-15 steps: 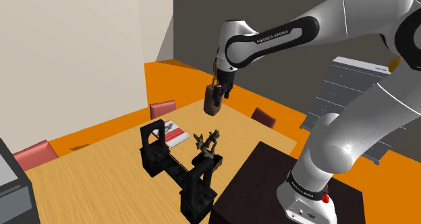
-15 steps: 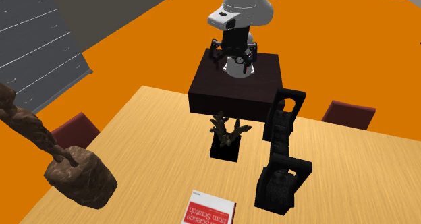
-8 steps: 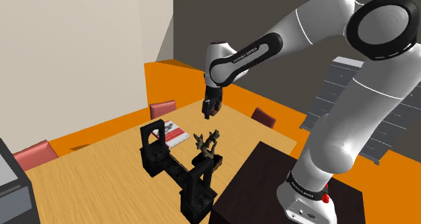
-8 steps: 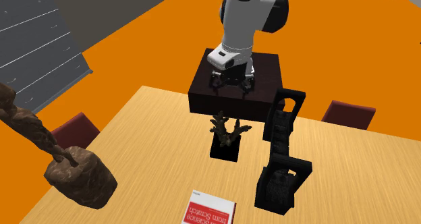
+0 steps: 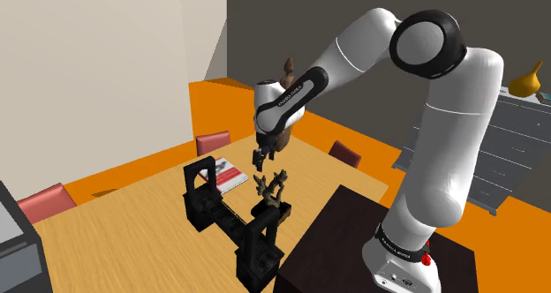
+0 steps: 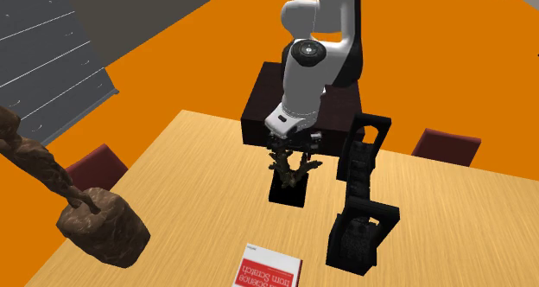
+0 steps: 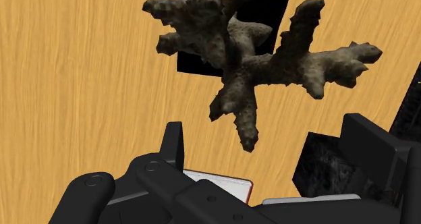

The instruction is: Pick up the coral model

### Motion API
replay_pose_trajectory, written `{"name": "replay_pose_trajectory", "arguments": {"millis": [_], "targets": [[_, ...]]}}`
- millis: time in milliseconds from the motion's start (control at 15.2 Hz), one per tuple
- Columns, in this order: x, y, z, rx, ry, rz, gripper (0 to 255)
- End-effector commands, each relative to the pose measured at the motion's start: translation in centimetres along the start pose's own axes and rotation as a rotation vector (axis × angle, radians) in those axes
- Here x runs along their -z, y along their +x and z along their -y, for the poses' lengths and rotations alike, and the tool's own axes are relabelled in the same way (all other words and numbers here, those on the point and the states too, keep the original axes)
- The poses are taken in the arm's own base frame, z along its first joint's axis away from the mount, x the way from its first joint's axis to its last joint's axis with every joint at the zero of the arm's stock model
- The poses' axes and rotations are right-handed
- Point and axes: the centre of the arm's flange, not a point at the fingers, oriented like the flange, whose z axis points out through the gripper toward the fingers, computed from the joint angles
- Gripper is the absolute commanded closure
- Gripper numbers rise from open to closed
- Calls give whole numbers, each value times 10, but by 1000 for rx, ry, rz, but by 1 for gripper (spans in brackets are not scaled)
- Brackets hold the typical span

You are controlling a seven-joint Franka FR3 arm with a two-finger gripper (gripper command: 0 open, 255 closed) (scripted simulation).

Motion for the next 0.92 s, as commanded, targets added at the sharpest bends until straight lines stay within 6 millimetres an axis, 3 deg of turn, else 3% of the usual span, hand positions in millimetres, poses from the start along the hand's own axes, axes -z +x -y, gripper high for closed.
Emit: {"name": "replay_pose_trajectory", "arguments": {"millis": [0,594,726,792,858], "targets": [[-27,12,-1,6,1,10,0],[-81,23,0,10,2,16,0],[-81,23,0,10,2,16,0],[-81,23,0,10,2,16,255],[-81,23,0,10,2,16,255]]}}
